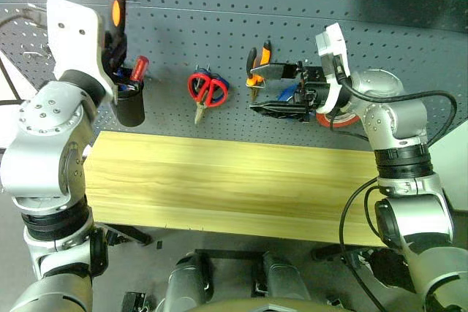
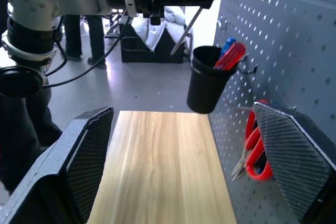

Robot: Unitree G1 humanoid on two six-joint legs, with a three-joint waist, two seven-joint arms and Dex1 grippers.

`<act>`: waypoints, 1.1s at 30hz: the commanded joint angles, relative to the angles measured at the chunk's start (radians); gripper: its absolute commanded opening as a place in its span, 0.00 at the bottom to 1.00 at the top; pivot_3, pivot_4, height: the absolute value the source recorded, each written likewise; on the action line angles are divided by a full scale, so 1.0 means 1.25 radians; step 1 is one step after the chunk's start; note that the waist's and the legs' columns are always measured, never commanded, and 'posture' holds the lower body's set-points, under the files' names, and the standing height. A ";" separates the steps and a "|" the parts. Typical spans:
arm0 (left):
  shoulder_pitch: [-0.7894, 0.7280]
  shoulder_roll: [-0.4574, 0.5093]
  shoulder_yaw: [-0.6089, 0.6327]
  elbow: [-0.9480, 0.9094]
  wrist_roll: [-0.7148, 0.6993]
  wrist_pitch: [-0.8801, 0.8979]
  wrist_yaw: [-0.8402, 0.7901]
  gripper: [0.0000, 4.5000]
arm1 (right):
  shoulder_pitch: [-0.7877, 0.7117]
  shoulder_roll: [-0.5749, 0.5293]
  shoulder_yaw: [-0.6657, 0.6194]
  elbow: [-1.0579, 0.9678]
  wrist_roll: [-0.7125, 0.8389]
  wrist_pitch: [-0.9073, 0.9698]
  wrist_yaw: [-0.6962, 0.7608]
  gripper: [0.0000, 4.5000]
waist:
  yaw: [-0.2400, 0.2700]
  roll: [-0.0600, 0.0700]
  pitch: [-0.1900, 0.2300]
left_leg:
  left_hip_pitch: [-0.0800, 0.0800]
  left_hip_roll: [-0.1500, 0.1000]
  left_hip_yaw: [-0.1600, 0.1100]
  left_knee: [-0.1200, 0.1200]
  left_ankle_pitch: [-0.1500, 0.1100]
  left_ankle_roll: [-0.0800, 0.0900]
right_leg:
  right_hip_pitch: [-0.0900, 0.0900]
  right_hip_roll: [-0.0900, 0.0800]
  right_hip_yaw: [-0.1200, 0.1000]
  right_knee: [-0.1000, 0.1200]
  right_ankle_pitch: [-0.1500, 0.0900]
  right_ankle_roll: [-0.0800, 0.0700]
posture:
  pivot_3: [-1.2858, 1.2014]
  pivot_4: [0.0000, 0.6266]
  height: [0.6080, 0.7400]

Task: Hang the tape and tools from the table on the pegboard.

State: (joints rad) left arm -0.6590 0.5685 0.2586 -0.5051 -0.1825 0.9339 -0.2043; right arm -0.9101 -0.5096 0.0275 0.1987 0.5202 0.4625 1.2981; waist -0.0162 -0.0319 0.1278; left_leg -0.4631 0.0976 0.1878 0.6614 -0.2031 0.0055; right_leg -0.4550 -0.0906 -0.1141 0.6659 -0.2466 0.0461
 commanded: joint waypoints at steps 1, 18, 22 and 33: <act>-0.048 0.018 0.020 0.065 0.020 -0.116 0.001 0.12 | -0.045 0.012 -0.022 0.012 0.011 -0.015 -0.008 1.00 | 0.000 0.000 -0.002 | 0.000 0.000 0.000 0.000 0.000 0.000 | 0.000 0.000 0.000 0.000 0.000 0.000 | 0.54 0.00 0.92; -0.087 0.008 0.013 0.418 0.020 -0.469 -0.042 0.12 | -0.058 0.021 -0.014 0.009 0.006 0.001 -0.048 1.00 | -0.003 0.001 -0.012 | 0.000 0.000 0.001 0.001 0.000 0.000 | 0.000 0.000 0.000 0.001 0.000 0.000 | 0.53 0.00 0.92; -0.070 0.002 -0.007 0.494 0.042 -0.556 -0.046 0.12 | -0.049 0.012 -0.009 -0.004 -0.003 0.009 -0.057 1.00 | -0.003 0.001 -0.014 | 0.000 0.000 0.001 0.002 0.000 0.000 | 0.000 0.000 0.000 0.001 0.000 0.000 | 0.52 0.00 0.92; 0.009 -0.046 -0.005 0.476 0.034 -0.577 -0.031 0.55 | -0.025 -0.005 -0.020 -0.049 0.005 0.027 -0.073 1.00 | -0.019 0.001 -0.020 | 0.000 0.000 0.000 0.002 0.000 0.000 | 0.000 0.000 0.000 0.002 0.000 0.000 | 0.52 0.00 0.92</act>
State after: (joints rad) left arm -0.6357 0.5074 0.2344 0.1408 -0.1345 0.2461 -0.2539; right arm -0.9393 -0.4994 0.0297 0.1779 0.5158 0.4956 1.2119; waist -0.0396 -0.0312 0.1030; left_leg -0.4632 0.0982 0.1881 0.6641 -0.2031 0.0055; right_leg -0.4549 -0.0901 -0.1141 0.6681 -0.2467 0.0462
